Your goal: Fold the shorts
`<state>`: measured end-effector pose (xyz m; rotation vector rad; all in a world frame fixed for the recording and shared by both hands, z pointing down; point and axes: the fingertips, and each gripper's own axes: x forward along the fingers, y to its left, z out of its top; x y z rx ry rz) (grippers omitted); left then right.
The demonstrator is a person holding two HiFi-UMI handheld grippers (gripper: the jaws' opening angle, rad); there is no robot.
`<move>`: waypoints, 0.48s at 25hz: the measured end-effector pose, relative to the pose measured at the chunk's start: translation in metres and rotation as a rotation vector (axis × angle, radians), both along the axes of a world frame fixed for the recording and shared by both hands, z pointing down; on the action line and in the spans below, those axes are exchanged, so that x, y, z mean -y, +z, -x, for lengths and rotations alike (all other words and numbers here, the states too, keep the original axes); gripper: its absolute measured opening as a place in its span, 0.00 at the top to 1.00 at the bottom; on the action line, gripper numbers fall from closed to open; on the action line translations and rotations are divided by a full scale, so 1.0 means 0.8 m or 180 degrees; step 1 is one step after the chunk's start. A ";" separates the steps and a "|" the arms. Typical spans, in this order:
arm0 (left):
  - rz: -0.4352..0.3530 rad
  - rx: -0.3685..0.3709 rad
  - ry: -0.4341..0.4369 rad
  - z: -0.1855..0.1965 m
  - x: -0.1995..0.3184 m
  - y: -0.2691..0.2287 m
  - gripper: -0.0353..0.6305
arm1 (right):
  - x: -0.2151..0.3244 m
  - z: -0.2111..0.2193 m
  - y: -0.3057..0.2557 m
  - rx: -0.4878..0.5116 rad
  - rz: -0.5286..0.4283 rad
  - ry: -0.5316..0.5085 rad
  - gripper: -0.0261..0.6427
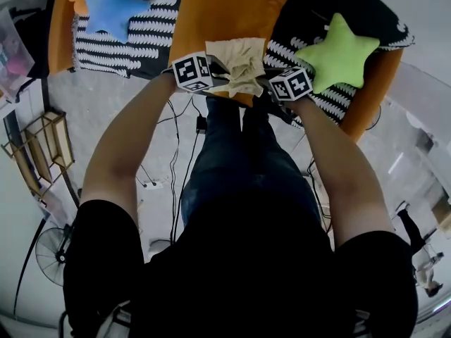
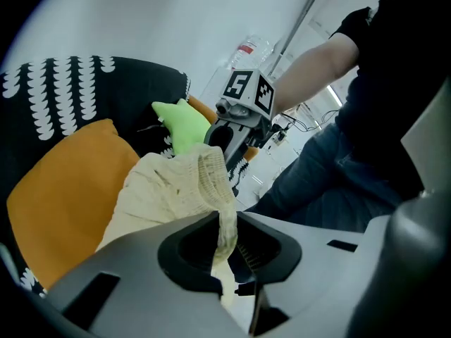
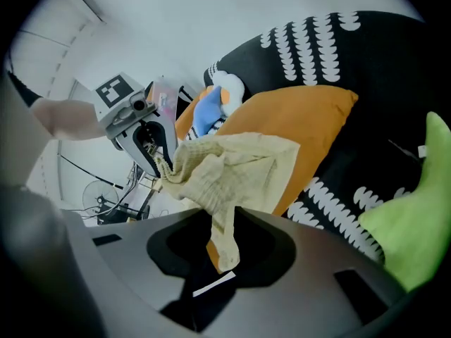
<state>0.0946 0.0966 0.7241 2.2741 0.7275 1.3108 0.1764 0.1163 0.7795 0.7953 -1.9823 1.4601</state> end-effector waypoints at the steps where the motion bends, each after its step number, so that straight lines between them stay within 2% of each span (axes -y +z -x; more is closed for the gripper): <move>1: -0.0017 0.0022 0.0027 0.005 -0.007 0.003 0.82 | -0.010 0.003 0.003 -0.0016 0.0013 -0.0039 0.81; 7: -0.0159 0.0183 0.0174 0.037 -0.042 0.040 0.82 | -0.059 0.018 0.022 -0.0076 0.0110 -0.0271 0.82; 12: -0.0152 0.0287 -0.0097 0.054 -0.057 0.065 0.82 | -0.087 0.029 0.035 -0.0131 0.0198 -0.0368 0.82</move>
